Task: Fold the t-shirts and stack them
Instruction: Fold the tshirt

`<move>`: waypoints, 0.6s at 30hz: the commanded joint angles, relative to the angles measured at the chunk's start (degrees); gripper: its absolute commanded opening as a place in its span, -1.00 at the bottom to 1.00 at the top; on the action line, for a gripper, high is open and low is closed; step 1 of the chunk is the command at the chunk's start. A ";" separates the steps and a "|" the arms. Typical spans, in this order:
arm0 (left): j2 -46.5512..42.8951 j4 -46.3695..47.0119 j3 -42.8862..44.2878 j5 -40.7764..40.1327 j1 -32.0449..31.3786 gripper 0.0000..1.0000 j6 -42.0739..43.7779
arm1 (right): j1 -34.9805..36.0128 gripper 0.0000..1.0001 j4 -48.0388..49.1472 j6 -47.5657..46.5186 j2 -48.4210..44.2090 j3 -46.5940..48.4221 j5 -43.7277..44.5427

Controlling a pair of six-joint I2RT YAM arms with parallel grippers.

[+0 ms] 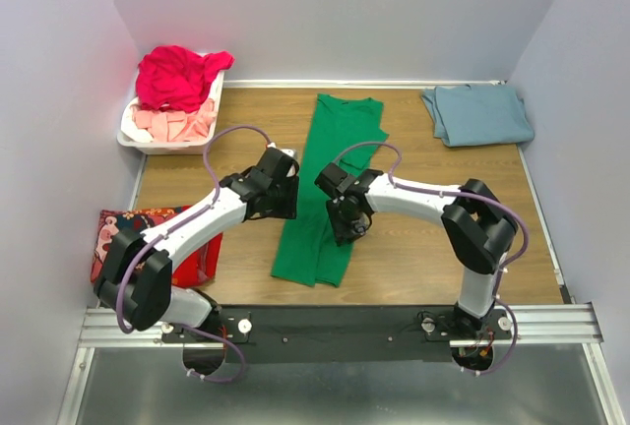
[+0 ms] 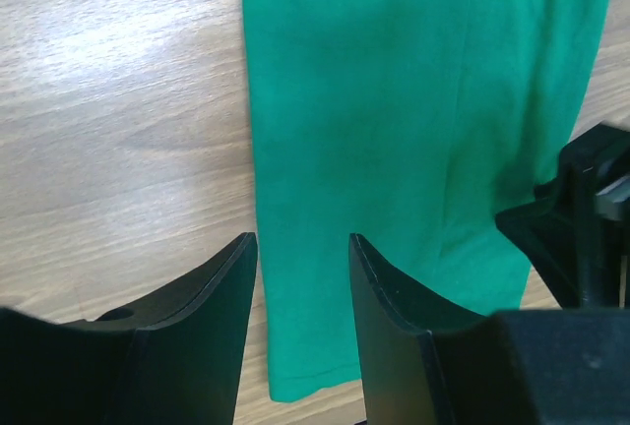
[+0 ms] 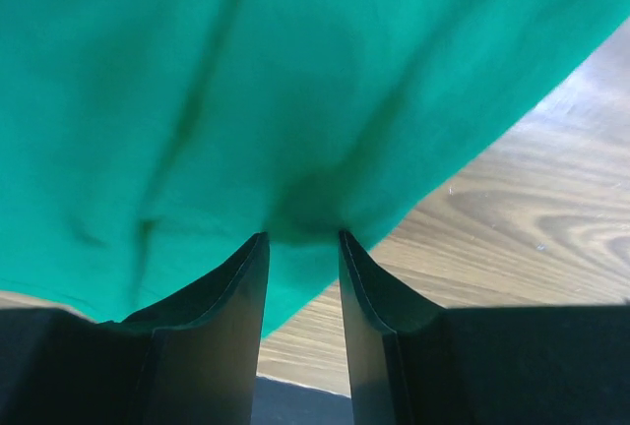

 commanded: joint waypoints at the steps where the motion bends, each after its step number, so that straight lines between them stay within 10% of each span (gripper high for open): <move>1: -3.50 -1.10 -0.60 0.93 -1.05 0.03 -0.98 | 0.17 -0.15 1.00 -1.44 0.12 -5.24 -2.66; 18: -7.11 -6.72 -6.05 2.77 -9.04 0.03 -3.43 | -6.95 -0.21 -0.06 1.55 -2.79 -18.88 2.60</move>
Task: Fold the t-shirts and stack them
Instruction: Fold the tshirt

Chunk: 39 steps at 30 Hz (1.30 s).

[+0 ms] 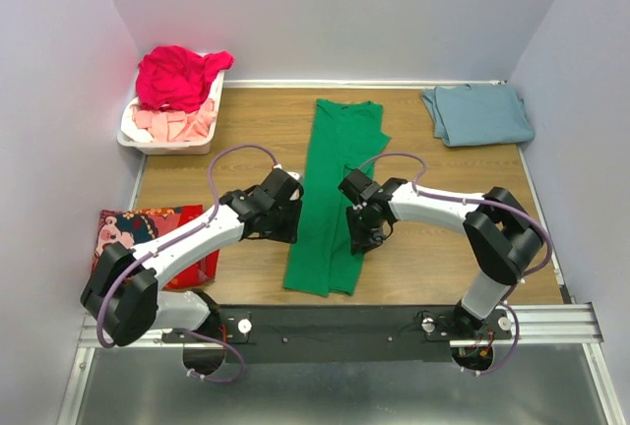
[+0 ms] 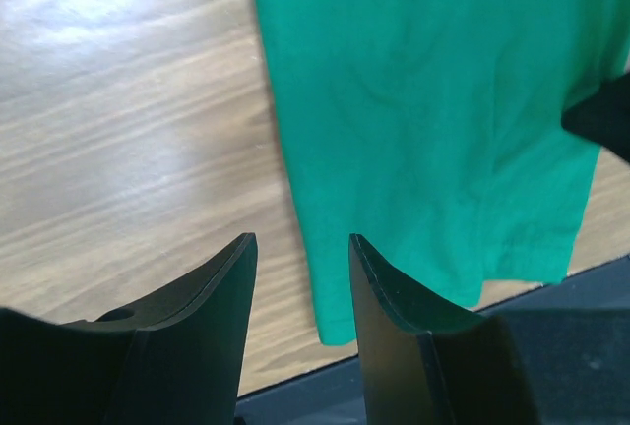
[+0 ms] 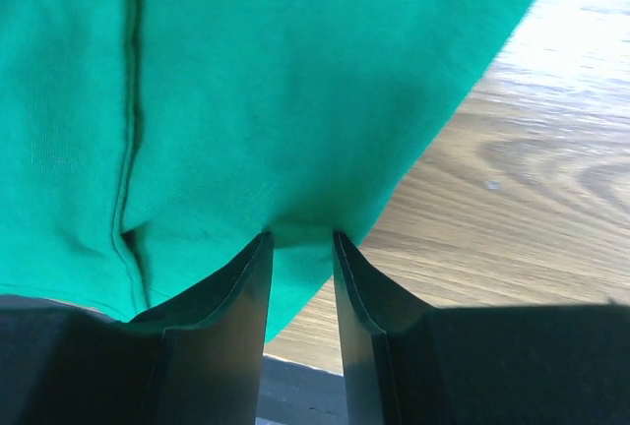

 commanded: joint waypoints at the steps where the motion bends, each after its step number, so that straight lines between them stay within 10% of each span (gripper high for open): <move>1: -0.96 -1.76 -0.50 1.77 -3.73 0.03 -1.73 | -3.56 -0.21 -5.22 -0.81 5.63 -4.67 7.40; 24: -2.46 6.31 -11.66 0.45 -17.19 0.03 -25.28 | -4.89 -0.01 -5.75 1.83 -1.92 6.76 11.36; 39: -0.61 15.02 -12.54 3.97 -18.33 -0.01 -25.46 | -3.84 0.05 -3.47 3.50 -17.13 -9.58 0.03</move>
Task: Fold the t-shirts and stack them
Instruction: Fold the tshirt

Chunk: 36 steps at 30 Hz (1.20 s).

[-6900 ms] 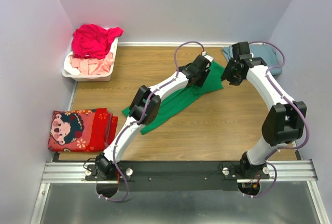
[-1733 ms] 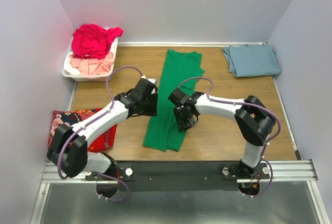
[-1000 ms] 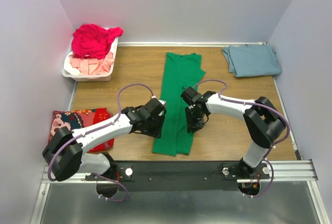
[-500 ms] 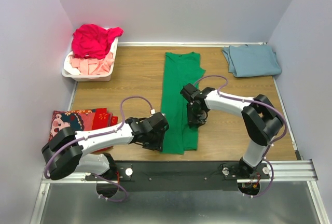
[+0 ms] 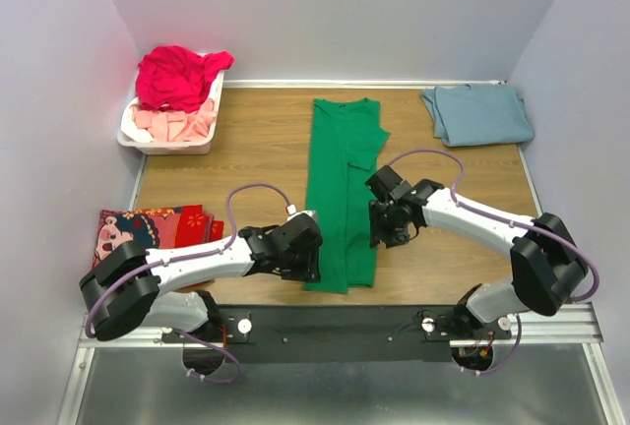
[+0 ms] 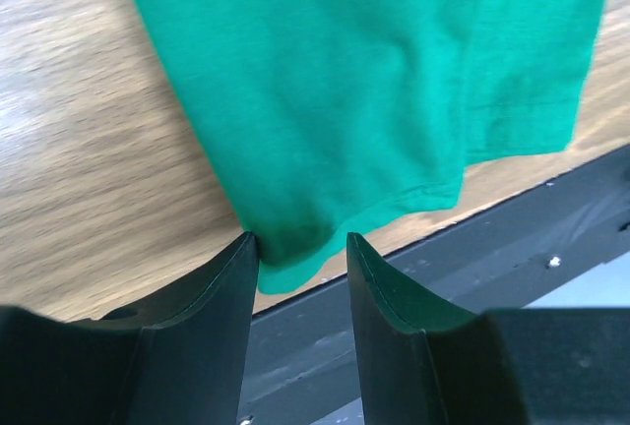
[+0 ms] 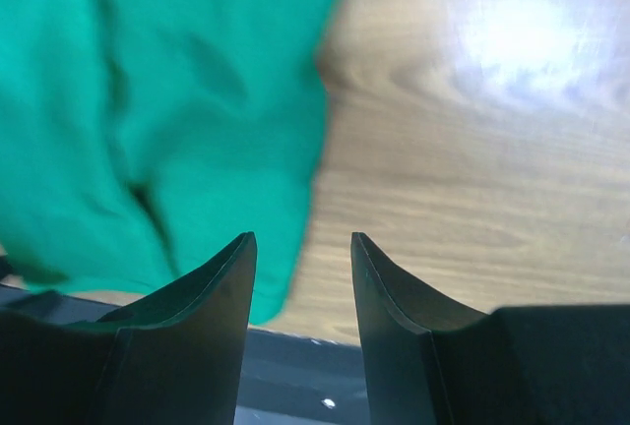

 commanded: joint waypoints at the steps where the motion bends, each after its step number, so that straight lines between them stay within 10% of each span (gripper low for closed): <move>1: 0.98 2.89 0.07 1.34 -0.54 0.00 -0.94 | 1.17 0.06 1.91 1.21 -3.38 -5.91 -5.40; 36: 1.25 -13.63 1.21 -8.15 -1.42 0.01 -11.05 | 3.81 0.07 12.82 1.38 -4.18 -17.52 -17.01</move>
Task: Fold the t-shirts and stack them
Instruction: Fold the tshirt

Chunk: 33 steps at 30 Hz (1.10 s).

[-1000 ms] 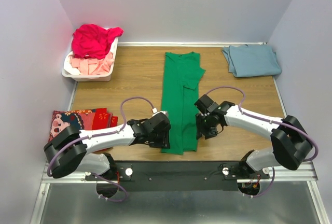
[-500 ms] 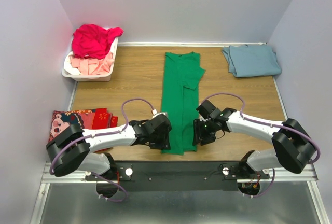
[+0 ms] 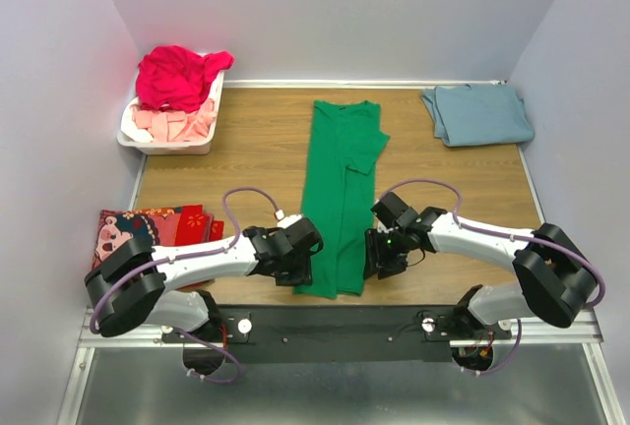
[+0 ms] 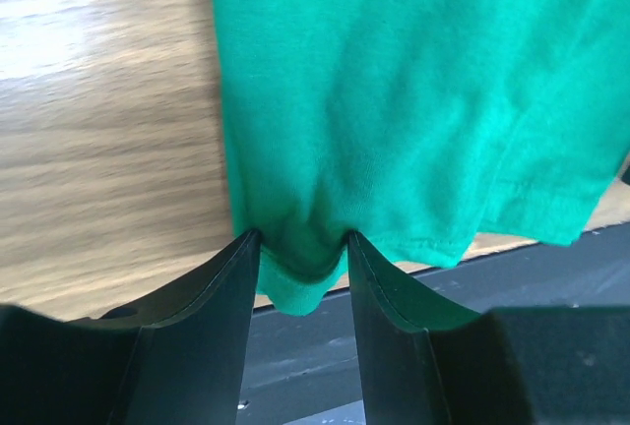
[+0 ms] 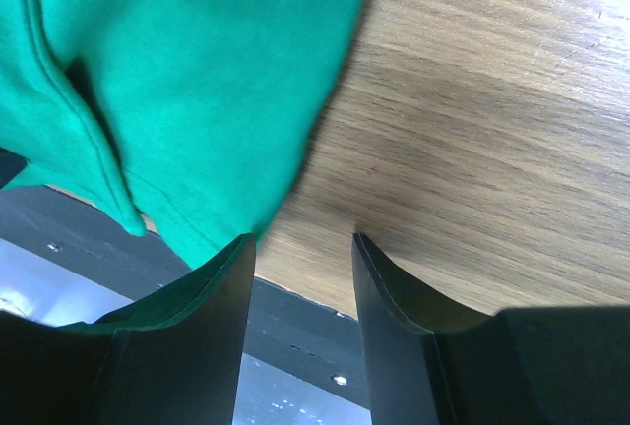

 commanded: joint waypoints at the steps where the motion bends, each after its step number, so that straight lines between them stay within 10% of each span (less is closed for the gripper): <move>1: -1.85 -6.94 1.01 -3.67 -0.59 0.00 -1.91 | 0.88 0.07 0.82 0.47 0.72 -1.07 -0.42; 10: -12.49 -8.16 2.42 -3.58 -0.85 -0.01 -2.70 | 3.25 0.07 0.73 0.47 1.24 0.25 -0.16; 33: -6.61 -8.18 -1.97 -5.52 -0.85 0.01 -7.01 | 8.35 0.05 1.87 2.75 1.87 3.24 2.39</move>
